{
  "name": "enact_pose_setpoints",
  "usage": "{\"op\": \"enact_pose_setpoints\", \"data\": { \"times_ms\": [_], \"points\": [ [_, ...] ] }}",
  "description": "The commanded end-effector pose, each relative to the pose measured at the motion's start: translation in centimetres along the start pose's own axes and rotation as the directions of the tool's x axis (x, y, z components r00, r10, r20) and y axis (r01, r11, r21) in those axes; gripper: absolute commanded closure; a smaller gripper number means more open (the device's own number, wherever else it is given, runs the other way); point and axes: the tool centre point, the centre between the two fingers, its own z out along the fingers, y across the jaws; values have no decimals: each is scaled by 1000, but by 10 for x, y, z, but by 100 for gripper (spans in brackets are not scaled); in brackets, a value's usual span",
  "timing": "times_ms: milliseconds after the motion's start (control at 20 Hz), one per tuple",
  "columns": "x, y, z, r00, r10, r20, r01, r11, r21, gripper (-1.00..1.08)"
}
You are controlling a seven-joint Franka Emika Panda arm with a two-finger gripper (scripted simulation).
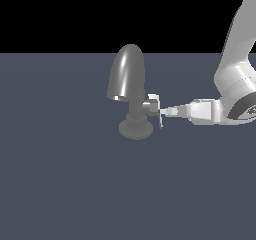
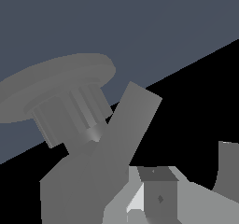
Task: Turn on the faucet by rotating a designated handle.
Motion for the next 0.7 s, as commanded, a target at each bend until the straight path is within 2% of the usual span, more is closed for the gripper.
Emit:
{"op": "enact_pose_setpoints", "data": {
  "times_ms": [0,650],
  "points": [
    [23,-17,0,1000,24,-3,-24,999,26,108],
    [57,-46,-1,998,62,2,-62,998,31,108]
  ]
}}
